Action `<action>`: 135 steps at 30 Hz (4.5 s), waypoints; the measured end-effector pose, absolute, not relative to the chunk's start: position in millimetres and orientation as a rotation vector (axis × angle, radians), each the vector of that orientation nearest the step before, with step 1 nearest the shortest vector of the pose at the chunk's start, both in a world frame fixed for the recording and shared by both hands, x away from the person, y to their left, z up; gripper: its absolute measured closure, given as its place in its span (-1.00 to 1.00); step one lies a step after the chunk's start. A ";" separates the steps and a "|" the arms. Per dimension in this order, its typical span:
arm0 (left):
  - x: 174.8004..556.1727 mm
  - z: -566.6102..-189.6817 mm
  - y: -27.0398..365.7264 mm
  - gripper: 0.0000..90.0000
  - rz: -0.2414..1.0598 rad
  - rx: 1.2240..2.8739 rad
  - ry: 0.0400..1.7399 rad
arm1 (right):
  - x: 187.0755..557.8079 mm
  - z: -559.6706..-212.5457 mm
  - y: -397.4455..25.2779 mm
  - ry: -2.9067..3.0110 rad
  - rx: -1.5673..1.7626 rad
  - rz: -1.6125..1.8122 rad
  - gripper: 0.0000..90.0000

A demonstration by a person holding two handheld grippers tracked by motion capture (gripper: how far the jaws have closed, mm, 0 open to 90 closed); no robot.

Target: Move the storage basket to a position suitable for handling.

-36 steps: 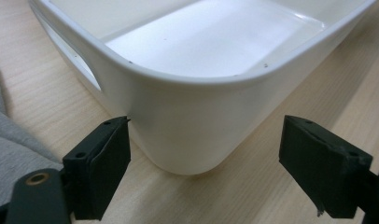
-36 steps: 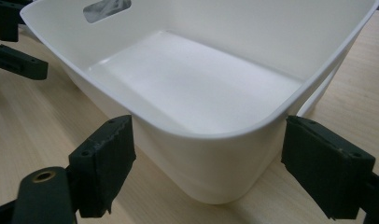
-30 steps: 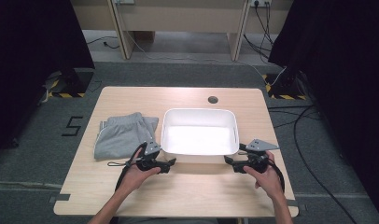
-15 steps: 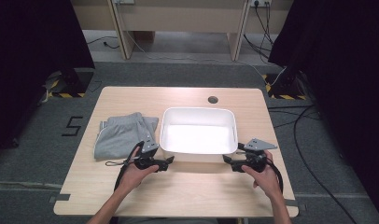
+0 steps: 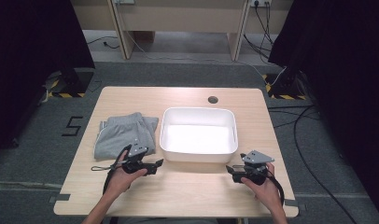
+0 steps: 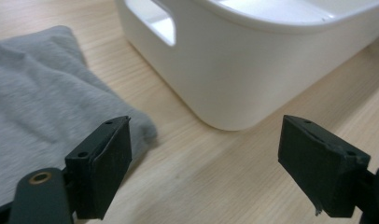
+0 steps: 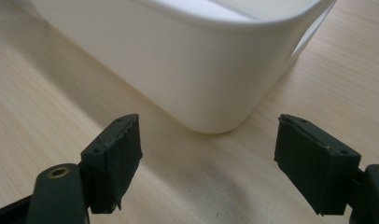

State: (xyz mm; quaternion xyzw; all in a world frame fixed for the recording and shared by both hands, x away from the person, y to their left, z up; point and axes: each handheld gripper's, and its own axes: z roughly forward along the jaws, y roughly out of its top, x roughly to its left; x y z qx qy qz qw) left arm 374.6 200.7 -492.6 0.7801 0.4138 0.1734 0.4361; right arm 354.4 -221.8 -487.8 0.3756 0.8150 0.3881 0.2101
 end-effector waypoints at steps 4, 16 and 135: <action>375.8 -490.3 216.1 -0.62 0.481 1.931 1.064 | 349.7 -492.3 -220.3 2.274 1.056 1.094 -0.47; 391.3 -487.7 255.0 -0.56 0.588 1.869 1.208 | 339.1 -495.1 -210.8 2.300 1.065 1.093 -0.47; 286.3 -500.0 297.8 -0.33 0.538 1.911 1.234 | 331.8 -506.7 -192.7 2.370 1.006 1.077 -0.48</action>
